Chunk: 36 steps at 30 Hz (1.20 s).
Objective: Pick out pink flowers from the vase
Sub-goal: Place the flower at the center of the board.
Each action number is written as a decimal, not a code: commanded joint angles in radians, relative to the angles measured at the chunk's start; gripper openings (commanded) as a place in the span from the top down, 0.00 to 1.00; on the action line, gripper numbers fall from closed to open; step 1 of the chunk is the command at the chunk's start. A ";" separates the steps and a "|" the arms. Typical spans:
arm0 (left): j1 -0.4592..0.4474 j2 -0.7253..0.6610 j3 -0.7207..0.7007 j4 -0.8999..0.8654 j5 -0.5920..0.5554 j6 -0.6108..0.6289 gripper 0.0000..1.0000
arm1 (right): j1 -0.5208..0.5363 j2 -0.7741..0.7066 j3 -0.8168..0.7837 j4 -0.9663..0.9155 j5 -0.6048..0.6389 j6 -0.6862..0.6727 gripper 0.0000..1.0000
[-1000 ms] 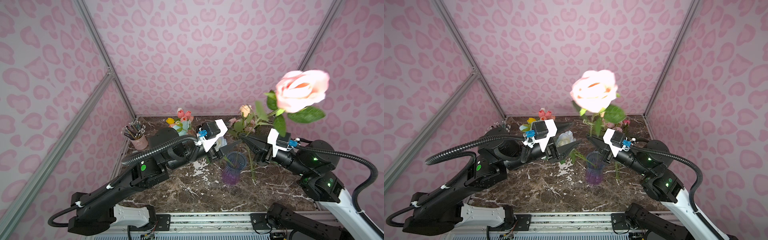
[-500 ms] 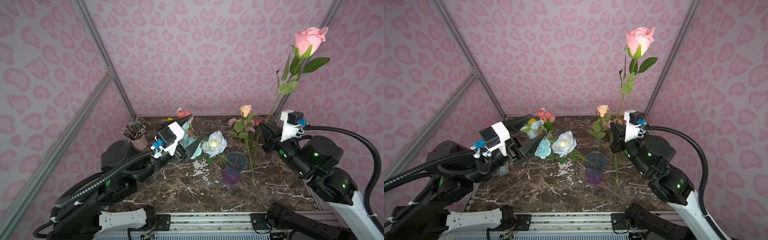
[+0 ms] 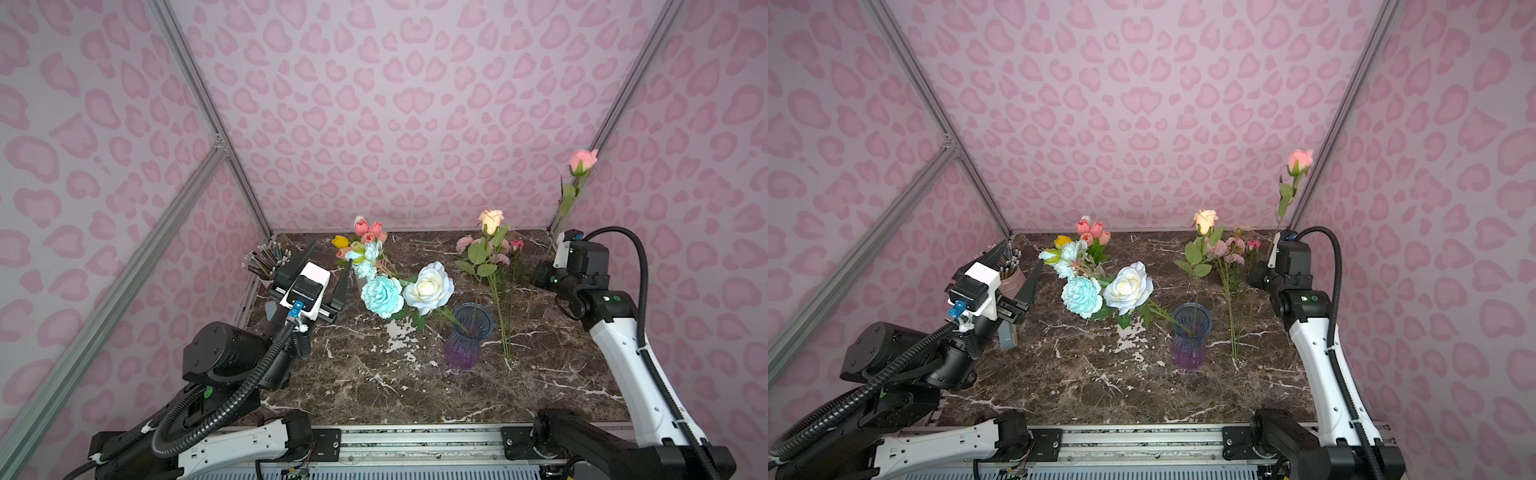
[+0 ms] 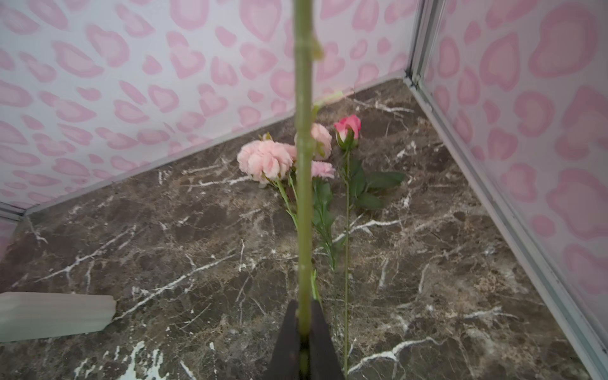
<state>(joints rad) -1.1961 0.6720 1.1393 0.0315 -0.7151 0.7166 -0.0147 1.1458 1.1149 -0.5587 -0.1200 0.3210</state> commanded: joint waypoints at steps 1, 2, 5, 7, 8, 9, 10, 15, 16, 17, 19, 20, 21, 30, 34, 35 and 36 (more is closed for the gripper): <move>0.001 -0.085 -0.071 0.027 -0.129 0.007 0.37 | -0.007 0.068 -0.031 0.077 -0.077 -0.052 1.00; 0.001 -0.122 -0.091 0.015 -0.139 -0.013 0.37 | -0.006 0.097 -0.034 0.070 -0.082 -0.072 1.00; 0.001 -0.236 -0.153 -0.046 -0.181 -0.083 0.37 | 0.002 0.164 -0.051 0.056 -0.096 -0.135 1.00; 0.002 -0.291 -0.189 -0.133 -0.188 -0.151 0.37 | 0.018 0.195 -0.074 0.063 -0.075 -0.156 1.00; 0.001 -0.309 -0.208 -0.174 -0.188 -0.182 0.36 | 0.020 0.213 -0.078 0.061 -0.067 -0.158 1.00; 0.001 -0.326 -0.230 -0.217 -0.181 -0.222 0.36 | 0.021 0.236 -0.081 0.058 -0.064 -0.160 1.00; 0.001 -0.338 -0.255 -0.260 -0.165 -0.275 0.36 | 0.025 0.259 -0.085 0.057 -0.060 -0.163 1.00; 0.001 -0.349 -0.366 -0.388 -0.095 -0.465 0.35 | 0.057 0.370 -0.061 0.038 0.011 -0.185 1.00; 0.001 -0.352 -0.386 -0.400 -0.084 -0.489 0.35 | 0.053 0.404 -0.036 0.021 0.009 -0.179 1.00; 0.001 -0.359 -0.402 -0.406 -0.076 -0.507 0.35 | 0.052 0.431 -0.019 0.010 0.017 -0.178 1.00; 0.001 -0.388 -0.446 -0.403 -0.054 -0.543 0.35 | 0.056 0.482 0.012 0.005 0.037 -0.184 1.00; 0.001 -0.407 -0.471 -0.387 -0.038 -0.545 0.35 | 0.056 0.503 0.022 0.005 0.046 -0.183 0.99; 0.001 -0.428 -0.495 -0.371 -0.028 -0.545 0.35 | 0.054 0.524 0.032 0.005 0.052 -0.182 0.99; 0.001 -0.454 -0.534 -0.343 -0.040 -0.503 0.34 | 0.055 0.661 0.055 0.009 0.095 -0.182 0.83; 0.001 -0.451 -0.541 -0.326 -0.035 -0.487 0.34 | 0.065 0.652 0.050 0.022 0.106 -0.175 0.74; 0.001 -0.450 -0.542 -0.323 -0.036 -0.481 0.34 | 0.069 0.646 0.055 0.022 0.116 -0.179 0.71; 0.001 -0.447 -0.543 -0.322 -0.035 -0.478 0.34 | 0.076 0.638 0.057 0.017 0.128 -0.181 0.69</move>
<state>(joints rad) -1.1954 0.2203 0.6003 -0.3408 -0.7551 0.2161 0.0525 1.7962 1.1702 -0.5442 -0.0341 0.1425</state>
